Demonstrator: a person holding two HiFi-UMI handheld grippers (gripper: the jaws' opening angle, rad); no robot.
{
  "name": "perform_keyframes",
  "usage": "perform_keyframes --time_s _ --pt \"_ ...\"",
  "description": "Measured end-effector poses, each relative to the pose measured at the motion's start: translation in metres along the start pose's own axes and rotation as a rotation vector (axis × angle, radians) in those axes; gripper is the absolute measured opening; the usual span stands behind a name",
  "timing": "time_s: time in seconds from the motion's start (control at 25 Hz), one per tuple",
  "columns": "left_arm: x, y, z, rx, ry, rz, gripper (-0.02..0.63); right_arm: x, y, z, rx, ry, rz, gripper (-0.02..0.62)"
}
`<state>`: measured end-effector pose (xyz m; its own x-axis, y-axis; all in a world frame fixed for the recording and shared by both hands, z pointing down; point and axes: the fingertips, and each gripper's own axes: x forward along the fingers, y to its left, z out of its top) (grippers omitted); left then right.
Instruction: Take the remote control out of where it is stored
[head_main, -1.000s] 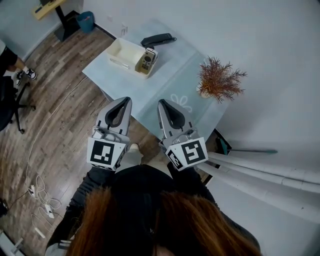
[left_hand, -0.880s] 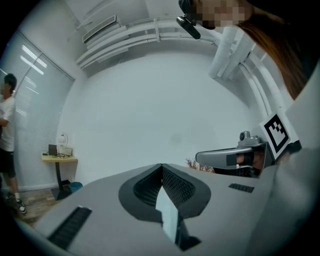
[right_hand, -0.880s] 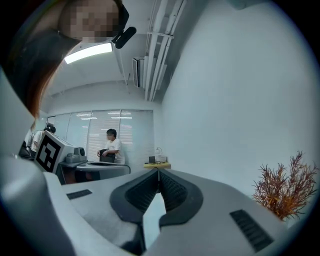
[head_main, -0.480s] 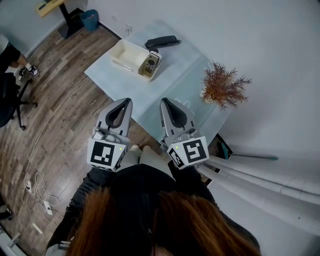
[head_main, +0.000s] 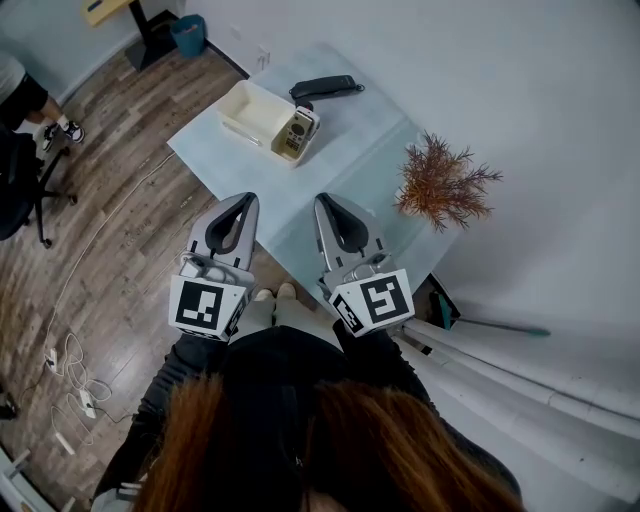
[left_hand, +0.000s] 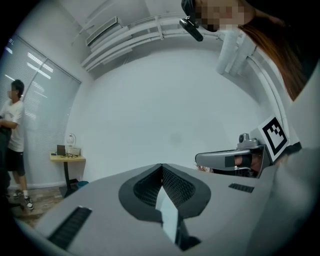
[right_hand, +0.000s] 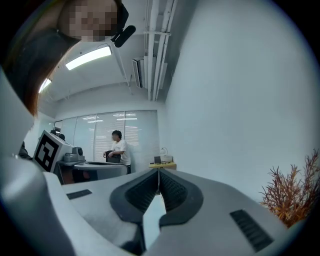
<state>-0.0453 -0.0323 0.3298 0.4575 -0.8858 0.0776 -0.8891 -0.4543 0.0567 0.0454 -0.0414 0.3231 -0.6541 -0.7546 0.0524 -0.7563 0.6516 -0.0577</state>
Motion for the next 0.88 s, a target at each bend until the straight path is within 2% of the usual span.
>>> perform_keyframes --time_s 0.28,0.6,0.88 --pt "0.006 -0.003 0.003 0.014 0.002 0.033 0.009 -0.001 -0.011 0.003 -0.017 -0.006 0.019 0.015" --pt "0.01 0.003 0.003 -0.001 -0.013 0.019 0.009 0.007 -0.01 0.001 -0.024 0.009 0.013 0.015" --pt "0.016 0.018 0.012 0.022 -0.015 -0.032 0.009 0.029 -0.018 -0.007 -0.022 0.035 -0.066 0.015"
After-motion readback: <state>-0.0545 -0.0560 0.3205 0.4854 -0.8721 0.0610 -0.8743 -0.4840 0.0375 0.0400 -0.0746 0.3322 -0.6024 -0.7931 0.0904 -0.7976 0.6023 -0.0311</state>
